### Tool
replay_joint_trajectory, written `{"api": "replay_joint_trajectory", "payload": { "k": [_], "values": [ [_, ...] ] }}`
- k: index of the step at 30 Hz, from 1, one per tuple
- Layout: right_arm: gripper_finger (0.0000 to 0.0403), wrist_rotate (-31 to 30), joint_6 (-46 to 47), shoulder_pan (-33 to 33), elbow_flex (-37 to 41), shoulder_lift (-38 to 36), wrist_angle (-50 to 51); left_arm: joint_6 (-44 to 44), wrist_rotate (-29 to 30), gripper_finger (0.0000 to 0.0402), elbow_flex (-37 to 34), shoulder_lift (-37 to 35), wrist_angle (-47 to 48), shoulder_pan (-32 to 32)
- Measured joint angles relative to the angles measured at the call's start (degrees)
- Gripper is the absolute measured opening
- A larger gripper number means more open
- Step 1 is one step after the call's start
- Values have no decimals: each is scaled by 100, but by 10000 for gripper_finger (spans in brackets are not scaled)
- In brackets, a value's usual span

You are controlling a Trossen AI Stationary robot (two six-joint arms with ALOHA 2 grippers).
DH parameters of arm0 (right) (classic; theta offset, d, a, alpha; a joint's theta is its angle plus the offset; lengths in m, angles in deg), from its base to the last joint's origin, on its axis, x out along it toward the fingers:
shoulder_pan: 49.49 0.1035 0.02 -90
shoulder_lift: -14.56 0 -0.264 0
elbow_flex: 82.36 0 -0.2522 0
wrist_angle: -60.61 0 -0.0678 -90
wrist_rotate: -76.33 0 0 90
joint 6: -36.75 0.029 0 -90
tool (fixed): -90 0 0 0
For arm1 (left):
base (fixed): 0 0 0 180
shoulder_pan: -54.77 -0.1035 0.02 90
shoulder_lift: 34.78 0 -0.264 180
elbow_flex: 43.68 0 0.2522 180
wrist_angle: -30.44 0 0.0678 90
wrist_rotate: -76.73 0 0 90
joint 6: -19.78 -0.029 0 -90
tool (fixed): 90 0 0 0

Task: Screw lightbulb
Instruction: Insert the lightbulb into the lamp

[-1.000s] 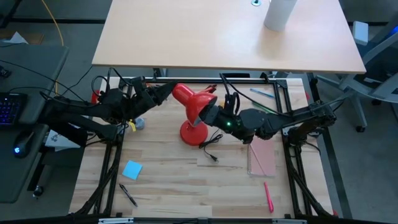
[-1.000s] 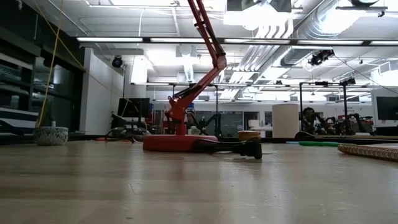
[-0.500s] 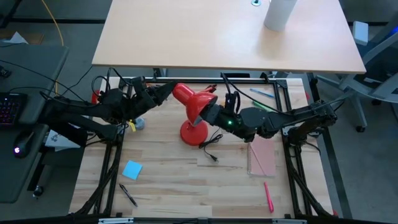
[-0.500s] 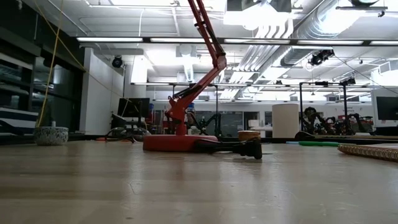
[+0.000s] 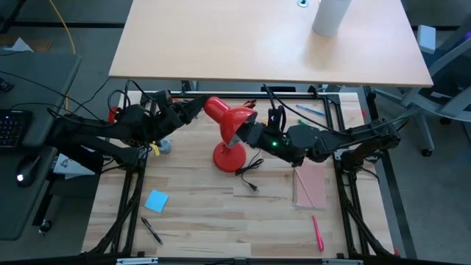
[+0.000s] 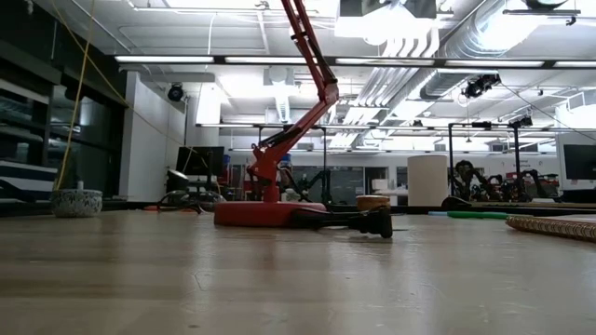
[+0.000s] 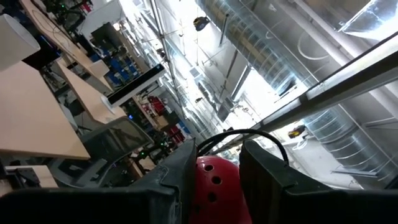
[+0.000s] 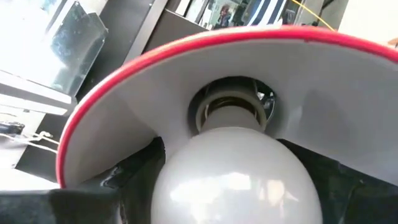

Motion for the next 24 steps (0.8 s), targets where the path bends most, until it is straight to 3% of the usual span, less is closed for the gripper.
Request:
{"api": "replay_joint_trajectory", "payload": {
  "k": [17, 24],
  "values": [
    [291, 423, -621, 0, 0, 2, 162, -221, 6, 106, 0, -4, -43, 0],
    [291, 414, 121, -8, -4, -202, 1054, -437, 17, 106, 0, -60, -36, -60]
  ]
}}
